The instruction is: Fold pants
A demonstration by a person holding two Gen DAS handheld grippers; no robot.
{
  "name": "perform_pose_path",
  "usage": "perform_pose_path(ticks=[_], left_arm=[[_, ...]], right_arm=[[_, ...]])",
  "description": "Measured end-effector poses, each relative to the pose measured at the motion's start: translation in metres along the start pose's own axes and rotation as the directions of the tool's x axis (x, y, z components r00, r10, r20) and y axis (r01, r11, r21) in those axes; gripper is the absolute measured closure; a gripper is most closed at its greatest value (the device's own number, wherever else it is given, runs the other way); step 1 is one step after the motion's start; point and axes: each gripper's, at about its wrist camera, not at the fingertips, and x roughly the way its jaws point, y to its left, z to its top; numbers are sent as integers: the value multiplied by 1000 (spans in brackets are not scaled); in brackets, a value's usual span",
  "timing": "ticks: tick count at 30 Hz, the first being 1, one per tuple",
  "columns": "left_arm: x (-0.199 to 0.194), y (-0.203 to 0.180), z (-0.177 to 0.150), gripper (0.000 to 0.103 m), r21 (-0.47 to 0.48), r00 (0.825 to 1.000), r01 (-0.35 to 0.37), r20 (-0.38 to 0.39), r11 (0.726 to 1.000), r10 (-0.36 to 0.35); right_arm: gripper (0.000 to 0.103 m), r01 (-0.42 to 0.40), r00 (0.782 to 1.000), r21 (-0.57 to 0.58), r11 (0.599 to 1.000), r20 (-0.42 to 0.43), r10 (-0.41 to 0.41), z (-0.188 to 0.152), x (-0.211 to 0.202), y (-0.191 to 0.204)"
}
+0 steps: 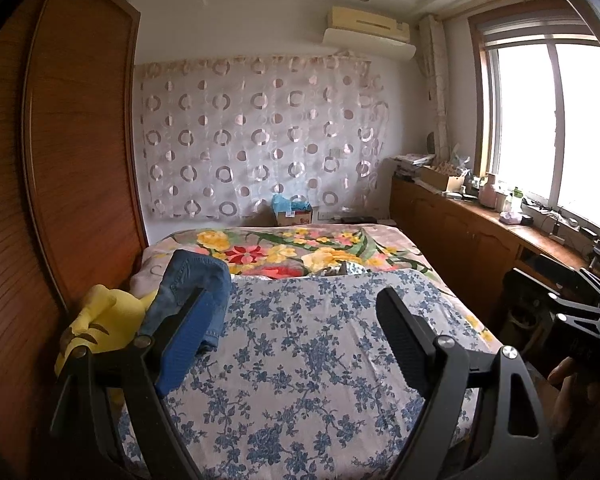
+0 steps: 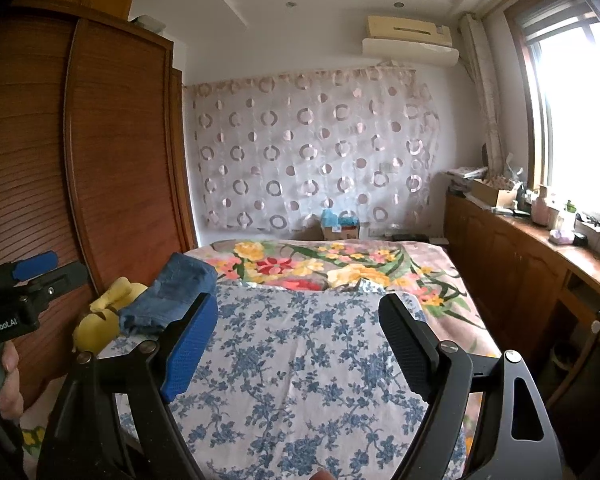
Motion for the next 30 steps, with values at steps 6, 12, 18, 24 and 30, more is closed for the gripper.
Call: perform_pose_path(ticks=[6,12,18,24,30], left_arm=[[0,-1,0,19,1,1000,0,0,1000,0],[0,-1,0,19,0,1000,1,1,1000,-1],[1,-3,0,19,3,1000,1,-3,1000,-1],[1,-3,0,19,3,1000,0,-1,1000,0],[1,-3,0,19,3,1000,0,-1,1000,0]], right_arm=[[19,3,1000,-1,1000,1,-3,0,1,2],[19,4,1000,0,1000,0,-4,0,1,2],[19,5,1000,-5,1000,1,-5,1,1,2],[19,7,1000,-5,1000,3,-7,1,1,4],[19,5,1000,-4,1000,5,-5,-1,2,5]])
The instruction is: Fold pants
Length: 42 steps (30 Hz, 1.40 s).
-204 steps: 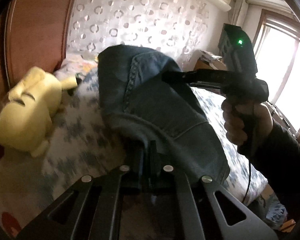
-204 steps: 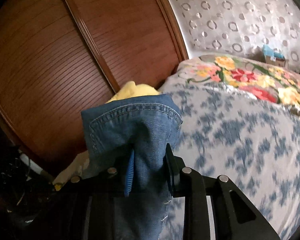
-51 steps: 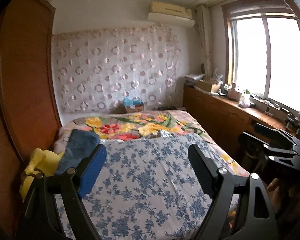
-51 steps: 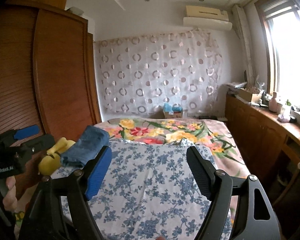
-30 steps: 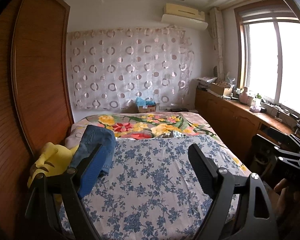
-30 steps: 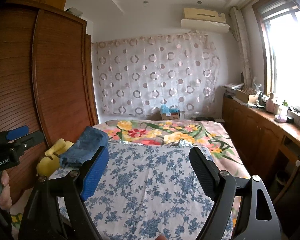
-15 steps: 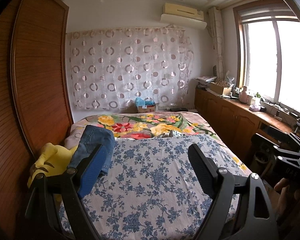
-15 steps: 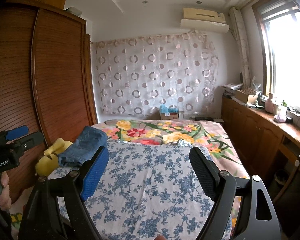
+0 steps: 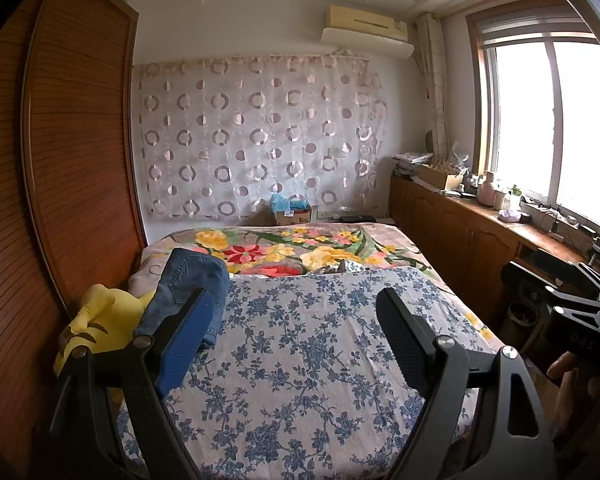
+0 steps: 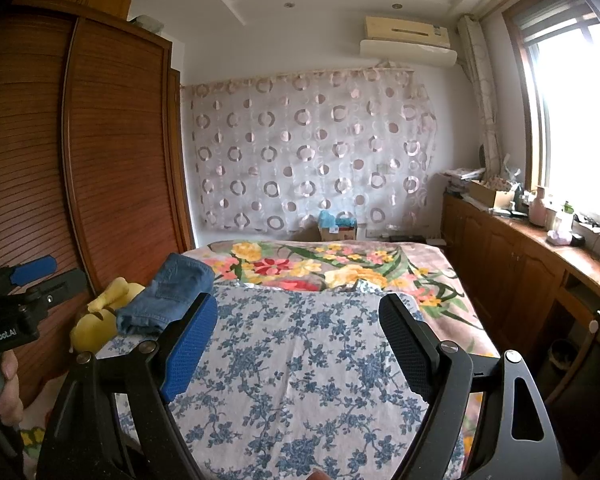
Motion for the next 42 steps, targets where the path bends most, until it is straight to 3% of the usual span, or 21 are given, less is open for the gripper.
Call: perform_pose_path(ticks=[42], left_arm=[[0,-1,-3,19,1,1000,1,2,1000,-1]], right_arm=[[18,2,1000,2,1000,5,-2,-1,-1,-1]])
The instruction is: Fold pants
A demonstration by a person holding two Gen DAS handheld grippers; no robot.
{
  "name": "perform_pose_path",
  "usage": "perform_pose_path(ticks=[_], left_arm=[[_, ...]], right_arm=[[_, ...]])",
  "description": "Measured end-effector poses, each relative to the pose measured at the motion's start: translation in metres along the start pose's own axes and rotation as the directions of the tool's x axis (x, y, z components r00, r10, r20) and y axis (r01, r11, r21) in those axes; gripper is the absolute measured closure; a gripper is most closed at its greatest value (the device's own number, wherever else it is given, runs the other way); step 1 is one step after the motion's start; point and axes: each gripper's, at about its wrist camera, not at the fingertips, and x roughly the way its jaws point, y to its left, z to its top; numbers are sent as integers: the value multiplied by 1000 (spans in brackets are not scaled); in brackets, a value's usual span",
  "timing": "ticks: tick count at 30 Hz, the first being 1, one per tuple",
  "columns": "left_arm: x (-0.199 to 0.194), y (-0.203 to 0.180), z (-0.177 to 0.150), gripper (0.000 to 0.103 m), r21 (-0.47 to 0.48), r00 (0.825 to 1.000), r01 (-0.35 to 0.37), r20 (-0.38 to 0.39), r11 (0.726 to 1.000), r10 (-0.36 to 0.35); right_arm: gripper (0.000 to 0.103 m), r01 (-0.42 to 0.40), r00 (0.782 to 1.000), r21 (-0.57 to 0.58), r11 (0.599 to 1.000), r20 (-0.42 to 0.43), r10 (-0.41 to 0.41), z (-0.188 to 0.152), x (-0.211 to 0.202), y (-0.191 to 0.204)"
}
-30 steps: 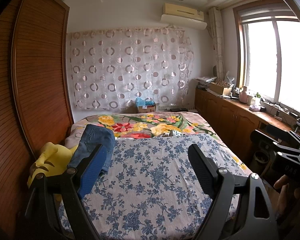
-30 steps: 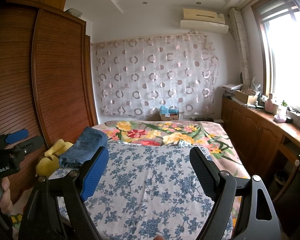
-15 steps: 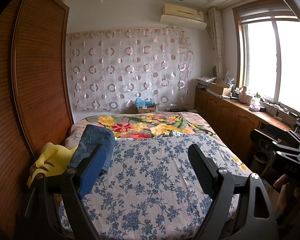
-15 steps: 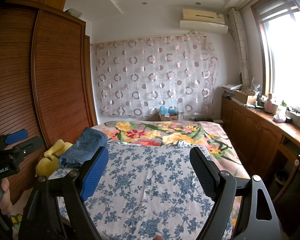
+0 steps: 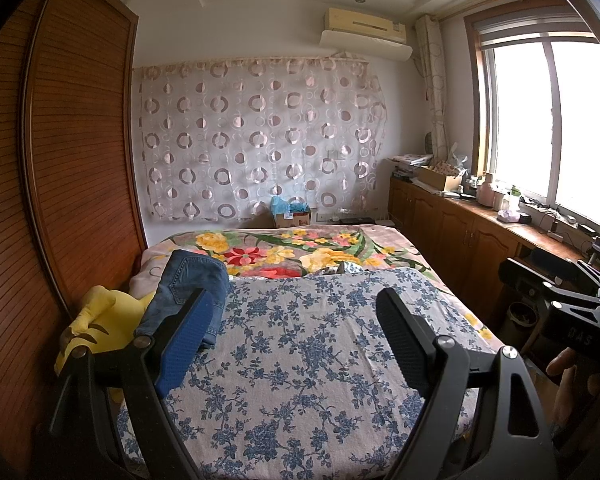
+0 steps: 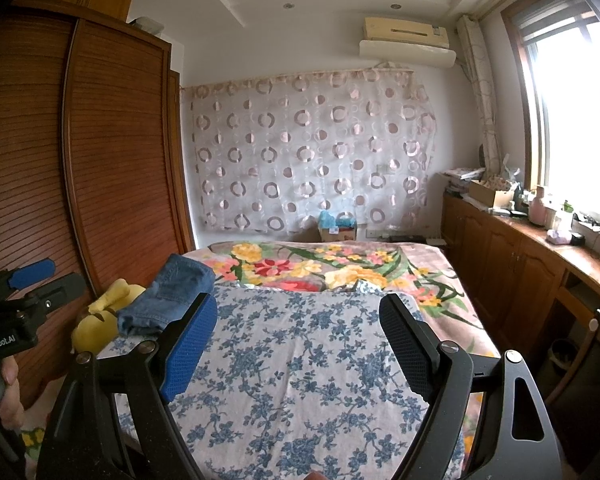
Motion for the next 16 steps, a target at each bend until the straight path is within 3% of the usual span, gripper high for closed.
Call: perform_pose_path(ticks=[16], left_arm=[[1,-1,-2,19,-1,1000,0,2,1000,0]], right_arm=[[18,0,1000,4,1000,0,0,-1,0,-1]])
